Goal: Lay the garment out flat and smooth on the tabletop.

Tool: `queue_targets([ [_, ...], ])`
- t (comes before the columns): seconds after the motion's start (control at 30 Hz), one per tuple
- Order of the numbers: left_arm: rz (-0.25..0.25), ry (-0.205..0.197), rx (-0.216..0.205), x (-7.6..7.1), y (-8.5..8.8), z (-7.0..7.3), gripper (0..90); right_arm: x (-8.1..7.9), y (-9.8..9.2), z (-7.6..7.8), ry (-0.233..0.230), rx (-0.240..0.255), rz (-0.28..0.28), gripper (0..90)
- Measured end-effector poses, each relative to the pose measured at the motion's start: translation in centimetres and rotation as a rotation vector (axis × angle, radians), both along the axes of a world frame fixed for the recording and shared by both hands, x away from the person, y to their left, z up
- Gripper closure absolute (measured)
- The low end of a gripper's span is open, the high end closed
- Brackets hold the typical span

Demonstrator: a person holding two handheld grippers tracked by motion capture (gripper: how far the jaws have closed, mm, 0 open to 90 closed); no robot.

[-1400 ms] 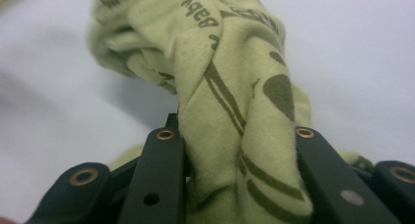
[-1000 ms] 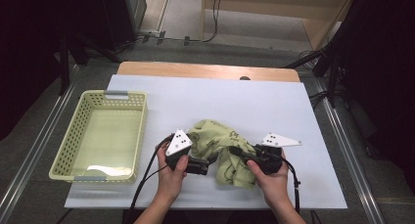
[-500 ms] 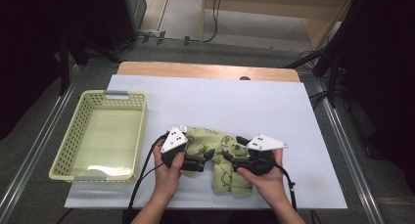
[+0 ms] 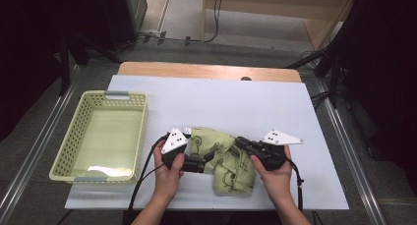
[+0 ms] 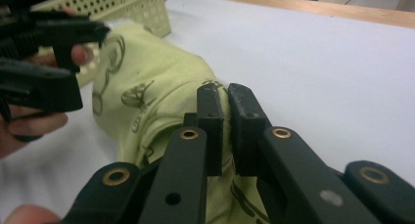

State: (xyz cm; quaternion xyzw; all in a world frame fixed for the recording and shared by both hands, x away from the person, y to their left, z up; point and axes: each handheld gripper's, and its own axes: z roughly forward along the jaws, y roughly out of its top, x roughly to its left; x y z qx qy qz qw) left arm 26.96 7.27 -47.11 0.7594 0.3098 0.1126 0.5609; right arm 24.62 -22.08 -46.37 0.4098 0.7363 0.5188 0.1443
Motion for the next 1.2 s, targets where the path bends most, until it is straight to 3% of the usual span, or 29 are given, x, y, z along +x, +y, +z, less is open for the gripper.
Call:
queue_targets([
  [0.13, -0.002, 0.009, 0.004, 0.0, -0.1, -0.2, 0.0, 0.3, -2.9, -0.3, 0.03, 0.063, -0.053, 82.2],
  [0.27, -0.007, 0.015, 0.006, 0.0, -0.4, -0.4, 0.0, 0.7, -5.8, -0.9, 0.047, 0.077, -0.137, 82.1],
  [0.4, -0.014, 0.019, 0.012, 0.0, -0.6, -0.7, 0.0, 1.1, -8.1, -2.0, 0.07, 0.014, -0.218, 81.5],
  [0.47, -0.018, 0.022, 0.018, -0.1, -0.7, -0.7, 0.0, 1.3, -9.3, -2.8, 0.105, 0.023, -0.253, 81.6],
  [0.6, -0.021, 0.022, 0.022, -0.1, -0.9, -0.8, 0.0, 1.8, -11.0, -4.2, 0.176, -0.034, -0.33, 81.6],
  [0.67, -0.025, 0.025, 0.024, -0.2, -1.0, -0.9, 0.0, 2.0, -11.6, -4.6, 0.208, -0.038, -0.348, 80.1],
  [0.77, -0.035, 0.028, 0.031, -0.3, -1.4, -1.1, 0.0, 1.7, -11.9, -4.0, 0.18, -0.041, -0.394, 64.1],
  [0.87, -0.049, 0.032, 0.035, -0.6, -2.0, -1.3, 0.0, 1.2, -11.9, -2.3, 0.112, -0.022, -0.374, 48.3],
  [0.97, -0.072, 0.035, 0.044, -0.9, -2.9, -1.6, 0.0, 1.0, -10.3, -1.2, 0.051, -0.034, -0.279, 37.1],
  [1.07, -0.099, 0.039, 0.053, -1.5, -4.0, -1.7, 0.0, 1.3, -7.4, -1.2, 0.032, -0.111, -0.196, 23.6],
  [1.13, -0.111, 0.038, 0.064, -1.9, -4.6, -1.9, 0.0, 1.7, -5.5, -1.7, 0.032, -0.189, -0.189, 21.3],
  [1.2, -0.124, 0.053, 0.063, -2.3, -5.3, -2.1, 0.0, 2.1, -4.7, -2.2, 0.045, -0.212, -0.189, 22.7],
])
